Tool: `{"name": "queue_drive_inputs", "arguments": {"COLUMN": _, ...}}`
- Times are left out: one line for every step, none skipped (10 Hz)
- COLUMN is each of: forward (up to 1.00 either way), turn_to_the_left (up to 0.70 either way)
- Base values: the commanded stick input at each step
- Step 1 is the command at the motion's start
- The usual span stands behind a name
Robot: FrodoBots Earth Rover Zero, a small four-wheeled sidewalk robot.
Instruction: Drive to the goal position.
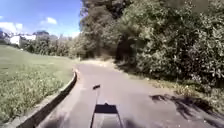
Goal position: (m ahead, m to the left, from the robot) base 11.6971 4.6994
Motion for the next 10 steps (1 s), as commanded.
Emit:
{"name": "queue_drive_inputs", "arguments": {"forward": 1.0, "turn_to_the_left": 0.0}}
{"name": "queue_drive_inputs", "arguments": {"forward": 1.0, "turn_to_the_left": 0.0}}
{"name": "queue_drive_inputs", "arguments": {"forward": 1.0, "turn_to_the_left": 0.0}}
{"name": "queue_drive_inputs", "arguments": {"forward": 1.0, "turn_to_the_left": 0.0}}
{"name": "queue_drive_inputs", "arguments": {"forward": 1.0, "turn_to_the_left": 0.0}}
{"name": "queue_drive_inputs", "arguments": {"forward": 1.0, "turn_to_the_left": 0.0}}
{"name": "queue_drive_inputs", "arguments": {"forward": 1.0, "turn_to_the_left": 0.0}}
{"name": "queue_drive_inputs", "arguments": {"forward": 1.0, "turn_to_the_left": 0.0}}
{"name": "queue_drive_inputs", "arguments": {"forward": 1.0, "turn_to_the_left": 0.0}}
{"name": "queue_drive_inputs", "arguments": {"forward": 1.0, "turn_to_the_left": 0.0}}
